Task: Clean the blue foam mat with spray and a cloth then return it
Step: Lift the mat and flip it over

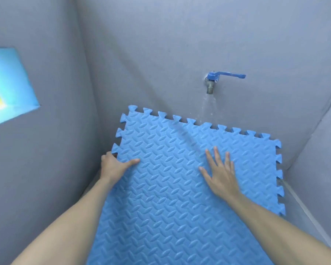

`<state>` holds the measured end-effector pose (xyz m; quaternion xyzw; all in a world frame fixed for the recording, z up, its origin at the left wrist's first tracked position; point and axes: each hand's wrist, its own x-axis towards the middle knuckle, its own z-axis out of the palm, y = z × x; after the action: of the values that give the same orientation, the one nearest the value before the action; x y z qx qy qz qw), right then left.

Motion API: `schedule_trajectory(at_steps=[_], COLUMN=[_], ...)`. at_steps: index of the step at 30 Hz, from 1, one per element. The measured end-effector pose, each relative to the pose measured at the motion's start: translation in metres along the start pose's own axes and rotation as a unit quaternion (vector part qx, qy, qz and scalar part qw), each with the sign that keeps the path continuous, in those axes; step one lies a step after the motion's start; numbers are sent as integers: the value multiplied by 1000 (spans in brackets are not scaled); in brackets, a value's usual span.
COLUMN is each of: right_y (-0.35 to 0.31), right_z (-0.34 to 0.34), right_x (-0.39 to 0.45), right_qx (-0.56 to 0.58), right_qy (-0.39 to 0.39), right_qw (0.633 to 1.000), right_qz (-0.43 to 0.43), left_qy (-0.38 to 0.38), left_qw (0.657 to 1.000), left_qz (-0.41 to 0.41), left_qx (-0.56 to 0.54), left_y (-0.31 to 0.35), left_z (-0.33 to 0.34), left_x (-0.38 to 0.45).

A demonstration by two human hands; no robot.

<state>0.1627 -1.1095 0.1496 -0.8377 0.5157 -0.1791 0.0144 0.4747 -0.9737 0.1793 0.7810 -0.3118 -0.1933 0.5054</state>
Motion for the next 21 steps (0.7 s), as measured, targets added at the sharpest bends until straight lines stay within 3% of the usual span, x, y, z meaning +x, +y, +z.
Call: schedule_trajectory(at_steps=[2,3,4,5,6,9,11,16,18,21], right_y=[-28,-36,-36,-34,-30,0,6,-27,-38,-35], right_z=[11,15,16,13,6,-20,-47,-122,-144,-154], right_x=[-10,-11,-6,4,14,33,40,68,79,90], right_qx=[-47,-96,-145,-175,-189,-144,-101,-85,-110,-155], right_qy=[-42,-65,-60,-44,-39,-21,33,304,322,275], right_qw=[980,951,923,915,928,988,994,946,938,949], right_qz=[-190,-286,-352,-361,-318,-58,37,-67,-65,-14], left_qy=[2,2,7,12,17,33,38,42,41,38], left_qw=[998,997,997,996,996,996,996,996,995,994], left_qz=[11,11,15,19,24,31,27,34,33,28], left_qx=[58,71,78,83,84,76,77,74,82,95], left_y=[0,1,3,5,7,2,-2,-11,-11,-11], left_z=[-1,1,4,6,10,16,19,27,27,27], left_x=[1,0,-1,-2,-3,-2,4,13,14,13])
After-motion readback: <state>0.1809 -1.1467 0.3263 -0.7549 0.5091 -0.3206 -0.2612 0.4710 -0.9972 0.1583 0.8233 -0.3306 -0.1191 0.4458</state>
